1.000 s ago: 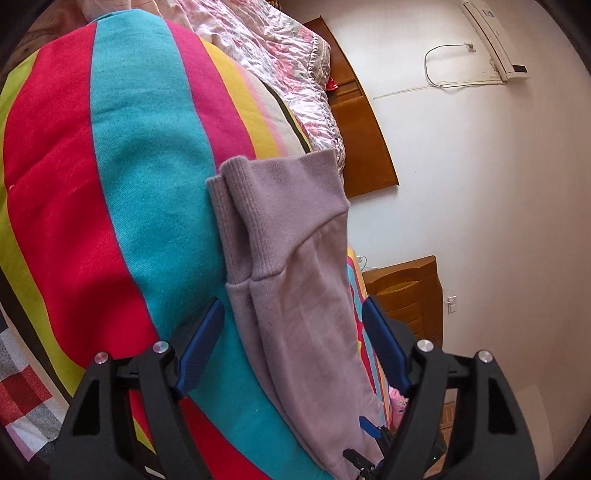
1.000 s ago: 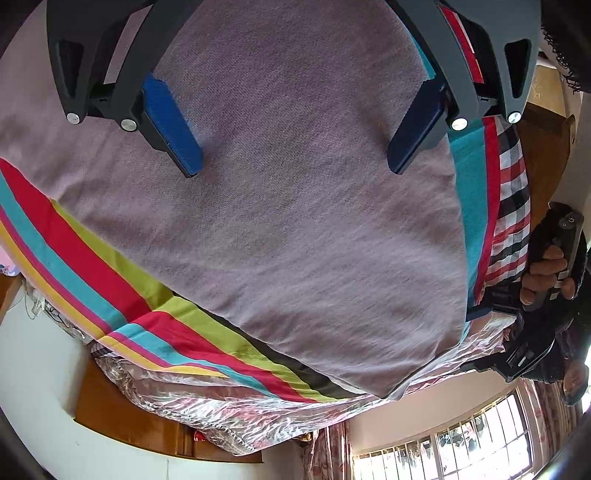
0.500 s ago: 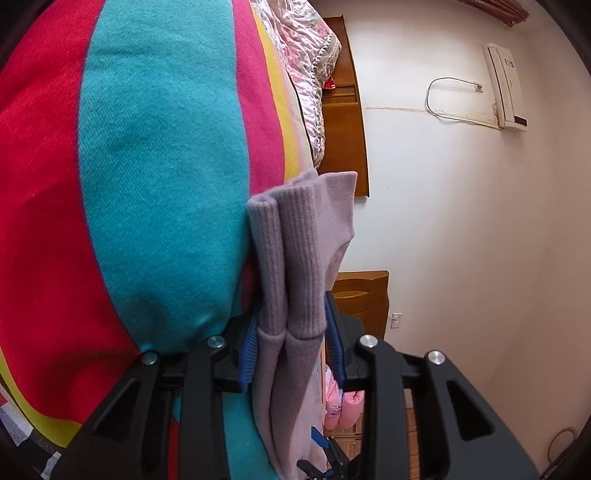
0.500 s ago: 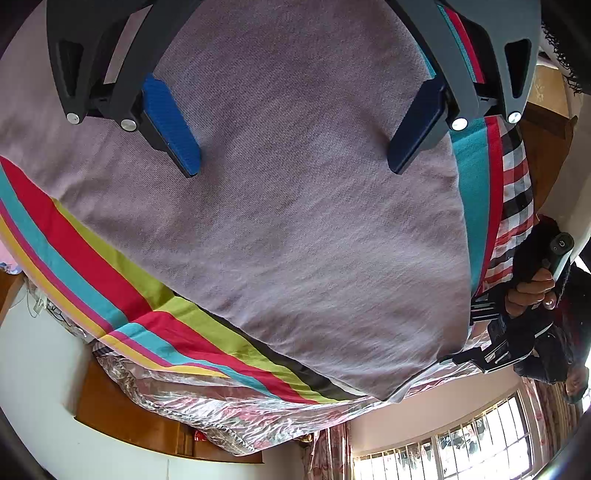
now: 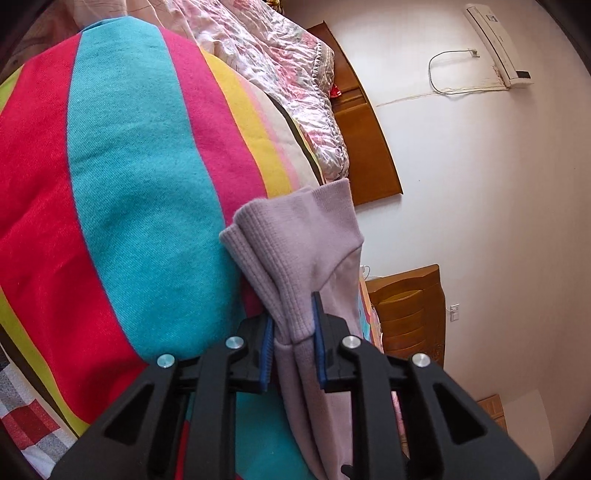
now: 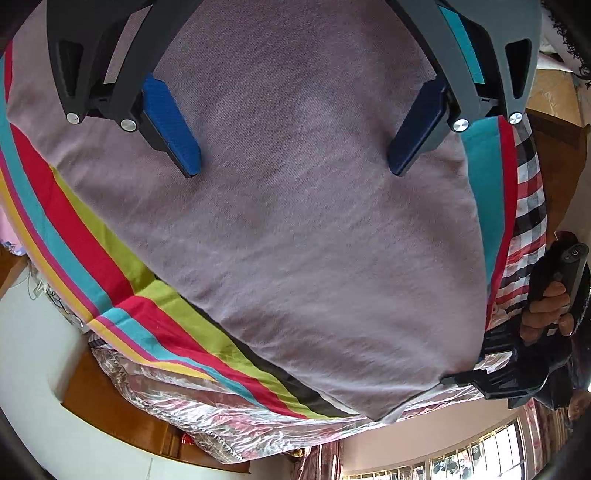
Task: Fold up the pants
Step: 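Grasp the pants waistband with the left gripper and lift it, then fold the held waistband over the pants and open the left gripper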
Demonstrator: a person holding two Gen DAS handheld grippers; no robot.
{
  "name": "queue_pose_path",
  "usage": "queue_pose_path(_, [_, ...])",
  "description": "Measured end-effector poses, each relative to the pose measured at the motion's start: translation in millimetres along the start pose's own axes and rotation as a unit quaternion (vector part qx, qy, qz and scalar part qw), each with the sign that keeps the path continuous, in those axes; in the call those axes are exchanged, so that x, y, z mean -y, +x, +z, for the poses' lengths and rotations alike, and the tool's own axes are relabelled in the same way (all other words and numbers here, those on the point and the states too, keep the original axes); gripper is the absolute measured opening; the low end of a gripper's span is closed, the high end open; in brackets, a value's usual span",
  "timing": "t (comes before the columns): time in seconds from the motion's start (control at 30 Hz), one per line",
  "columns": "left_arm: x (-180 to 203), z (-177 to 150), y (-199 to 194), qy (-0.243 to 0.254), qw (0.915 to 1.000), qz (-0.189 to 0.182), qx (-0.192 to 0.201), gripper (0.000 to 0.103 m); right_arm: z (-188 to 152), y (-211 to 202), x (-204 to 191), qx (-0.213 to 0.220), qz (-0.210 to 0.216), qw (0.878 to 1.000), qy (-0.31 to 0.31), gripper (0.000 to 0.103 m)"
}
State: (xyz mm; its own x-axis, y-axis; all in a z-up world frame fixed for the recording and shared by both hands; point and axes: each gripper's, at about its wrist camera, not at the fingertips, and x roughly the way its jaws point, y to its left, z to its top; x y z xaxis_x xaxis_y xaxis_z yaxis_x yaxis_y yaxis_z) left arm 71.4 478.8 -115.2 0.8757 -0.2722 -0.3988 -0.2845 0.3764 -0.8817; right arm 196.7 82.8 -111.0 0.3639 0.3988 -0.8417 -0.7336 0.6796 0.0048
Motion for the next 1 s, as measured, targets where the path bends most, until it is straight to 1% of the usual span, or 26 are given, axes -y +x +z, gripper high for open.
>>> queue_pose_path(0.03, [3,0,0,0.012,0.9999,0.011,-0.001,0.018,-1,-1,3,-0.002,0.003,1.0,0.005,0.098])
queue_pose_path(0.1, [11,-1,1,0.038,0.9989,0.028,0.001,0.018,5,-3,-1,-0.009,-0.011,1.0,-0.01,0.098])
queue_pose_path(0.13, [16,-1,3,0.046,0.9985,0.03,0.002,0.018,12,-6,-2,0.003,-0.01,1.0,-0.018,0.098])
queue_pose_path(0.2, [26,-2,4,0.063,0.9975,0.03,0.005,0.018,32,-8,-2,0.023,0.002,0.999,-0.027,0.098])
queue_pose_path(0.23, [30,-3,5,0.07,0.9969,0.036,0.005,0.02,43,-5,-1,0.029,0.008,0.999,-0.031,0.098])
queue_pose_path(0.27, [32,-1,7,0.072,0.9962,0.049,0.006,0.022,53,0,1,0.03,0.02,0.999,-0.036,0.098])
queue_pose_path(0.3, [32,1,8,0.071,0.9958,0.057,0.006,0.023,62,9,4,0.026,0.037,0.998,-0.039,0.098])
queue_pose_path(0.37, [28,3,8,0.066,0.996,0.06,0.006,0.039,76,27,8,0.014,0.065,0.997,-0.044,0.098])
queue_pose_path(0.43, [26,8,8,0.061,0.996,0.064,0.01,0.044,86,44,12,0.0,0.073,0.996,-0.054,0.098])
queue_pose_path(0.47, [23,9,8,0.058,0.9962,0.063,0.01,0.043,89,52,15,-0.007,0.069,0.996,-0.057,0.099])
queue_pose_path(0.5, [22,11,10,0.055,0.9965,0.061,0.011,0.043,92,55,17,-0.003,0.064,0.996,-0.059,0.099])
queue_pose_path(0.53, [23,12,11,0.055,0.9965,0.061,0.013,0.035,93,55,18,-0.005,0.066,0.996,-0.056,0.098])
queue_pose_path(0.57, [23,12,11,0.06,0.9961,0.064,0.011,0.021,95,52,17,-0.003,0.065,0.996,-0.055,0.098])
queue_pose_path(0.63, [24,8,7,0.072,0.995,0.068,0.015,0.016,94,40,12,0.02,0.055,0.996,-0.063,0.098])
queue_pose_path(0.7, [29,6,7,0.08,0.9934,0.08,0.02,0.014,91,35,8,0.033,0.074,0.994,-0.069,0.099])
queue_pose_path(0.73, [31,5,7,0.082,0.9925,0.087,0.023,0.013,90,39,6,0.026,0.075,0.994,-0.07,0.099])
queue_pose_path(0.8, [37,4,8,0.091,0.9903,0.102,0.026,0.013,87,55,7,-0.005,0.055,0.996,-0.066,0.099])
queue_pose_path(0.83, [39,4,8,0.094,0.9894,0.107,0.029,0.012,86,52,4,0.004,0.049,0.997,-0.067,0.099])
queue_pose_path(0.9, [44,2,6,0.099,0.9883,0.111,0.034,0.012,83,42,-3,0.001,0.041,0.997,-0.06,0.099])
queue_pose_path(1.0, [53,-3,2,0.109,0.9862,0.117,0.043,0.012,68,18,-22,0.017,0.043,0.995,-0.092,0.099])
